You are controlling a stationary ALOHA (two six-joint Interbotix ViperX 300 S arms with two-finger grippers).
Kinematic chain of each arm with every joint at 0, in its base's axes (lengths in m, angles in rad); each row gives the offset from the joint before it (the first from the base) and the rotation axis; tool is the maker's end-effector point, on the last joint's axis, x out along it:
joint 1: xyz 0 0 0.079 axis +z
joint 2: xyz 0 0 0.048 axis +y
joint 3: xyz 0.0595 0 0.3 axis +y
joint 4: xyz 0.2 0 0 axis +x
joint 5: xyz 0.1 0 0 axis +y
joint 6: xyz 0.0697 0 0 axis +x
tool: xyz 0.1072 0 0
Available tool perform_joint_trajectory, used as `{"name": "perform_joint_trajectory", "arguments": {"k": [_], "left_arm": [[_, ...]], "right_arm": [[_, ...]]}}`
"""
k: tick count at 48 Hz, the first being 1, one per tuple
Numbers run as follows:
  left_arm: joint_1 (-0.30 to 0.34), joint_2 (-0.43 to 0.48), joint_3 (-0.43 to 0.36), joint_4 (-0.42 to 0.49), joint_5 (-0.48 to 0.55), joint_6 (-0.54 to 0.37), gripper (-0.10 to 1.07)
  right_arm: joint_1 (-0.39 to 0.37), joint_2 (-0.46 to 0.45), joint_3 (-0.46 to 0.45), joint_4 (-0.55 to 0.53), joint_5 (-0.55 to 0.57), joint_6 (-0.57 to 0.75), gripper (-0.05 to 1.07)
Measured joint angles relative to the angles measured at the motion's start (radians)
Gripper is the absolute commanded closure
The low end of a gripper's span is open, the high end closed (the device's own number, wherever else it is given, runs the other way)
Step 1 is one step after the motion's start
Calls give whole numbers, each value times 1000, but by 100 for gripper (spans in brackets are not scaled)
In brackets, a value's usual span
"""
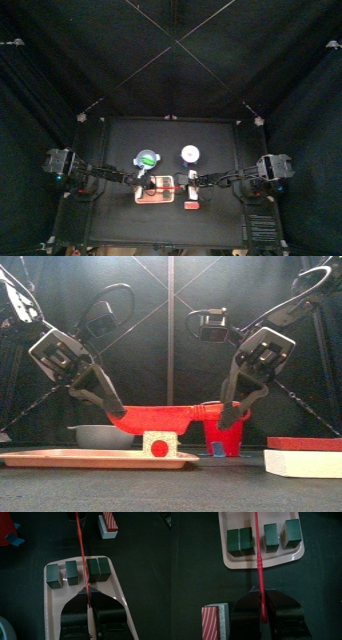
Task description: Cut sushi roll
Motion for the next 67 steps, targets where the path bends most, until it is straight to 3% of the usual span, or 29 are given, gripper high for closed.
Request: {"name": "perform_joint_trajectory", "arguments": {"k": [23, 43, 67], "left_arm": [[-26, -57, 8, 26, 0, -3, 68], [-67, -5, 6, 9, -12, -9, 68], [-67, 12, 3, -8, -14, -8, 68]], "right_arm": [[28, -37, 8, -5, 0, 0, 67], [81, -38, 21, 8, -5, 6, 67], [81, -17, 21, 15, -11, 5, 67]]}}
